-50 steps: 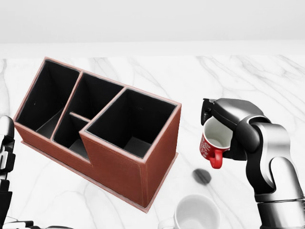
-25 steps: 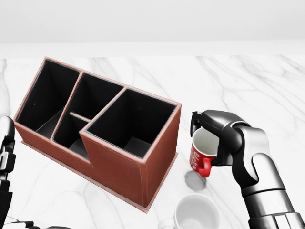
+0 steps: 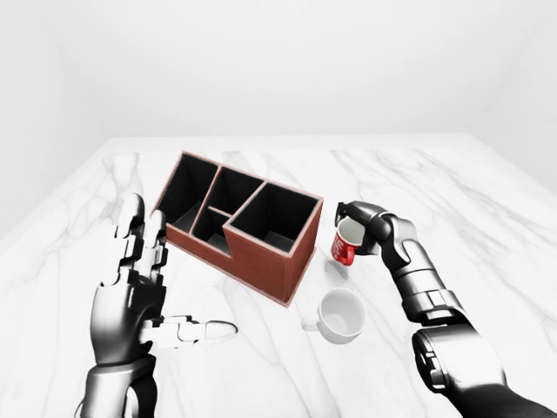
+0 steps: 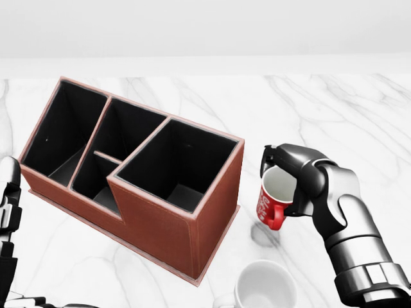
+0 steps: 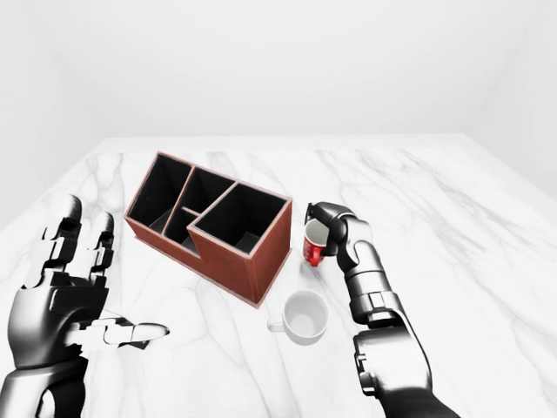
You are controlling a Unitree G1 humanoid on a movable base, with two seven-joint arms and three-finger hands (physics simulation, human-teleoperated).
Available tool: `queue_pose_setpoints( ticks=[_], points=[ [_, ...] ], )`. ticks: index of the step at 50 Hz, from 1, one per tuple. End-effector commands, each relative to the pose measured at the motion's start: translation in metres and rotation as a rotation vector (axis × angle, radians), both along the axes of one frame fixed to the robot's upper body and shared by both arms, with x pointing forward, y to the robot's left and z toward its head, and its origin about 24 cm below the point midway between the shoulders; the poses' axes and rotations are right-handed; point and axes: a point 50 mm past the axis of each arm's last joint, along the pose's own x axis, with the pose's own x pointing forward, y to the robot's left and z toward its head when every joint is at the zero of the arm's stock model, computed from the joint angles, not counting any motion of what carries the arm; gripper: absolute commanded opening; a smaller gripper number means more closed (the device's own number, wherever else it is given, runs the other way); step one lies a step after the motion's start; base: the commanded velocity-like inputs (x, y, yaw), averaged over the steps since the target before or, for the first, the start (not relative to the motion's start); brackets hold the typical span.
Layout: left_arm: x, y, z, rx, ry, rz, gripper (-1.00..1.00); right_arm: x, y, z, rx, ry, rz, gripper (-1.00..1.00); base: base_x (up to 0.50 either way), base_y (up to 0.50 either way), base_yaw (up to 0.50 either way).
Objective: Pick up the red mug and place it to the right of the caddy.
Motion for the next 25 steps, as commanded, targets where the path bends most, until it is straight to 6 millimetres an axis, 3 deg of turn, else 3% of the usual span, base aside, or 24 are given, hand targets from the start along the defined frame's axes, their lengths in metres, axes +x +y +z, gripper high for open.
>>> queue_pose_setpoints(
  ticks=[1,14,25],
  points=[
    [-0.001,0.001,0.001,-0.001,-0.005,0.001,1.00,0.001,0.002,-0.005,0.012,-0.012,-0.008,-1.00,0.00,0.00,0.00],
    [-0.002,0.001,0.002,0.000,-0.011,0.001,1.00,0.000,0.002,-0.027,0.025,0.011,-0.051,-1.00,0.00,0.00,0.00],
    [-0.002,0.000,0.003,0.000,-0.012,-0.003,1.00,0.006,-0.007,-0.026,0.059,-0.025,-0.119,-1.00,0.00,0.00,0.00]
  ],
)
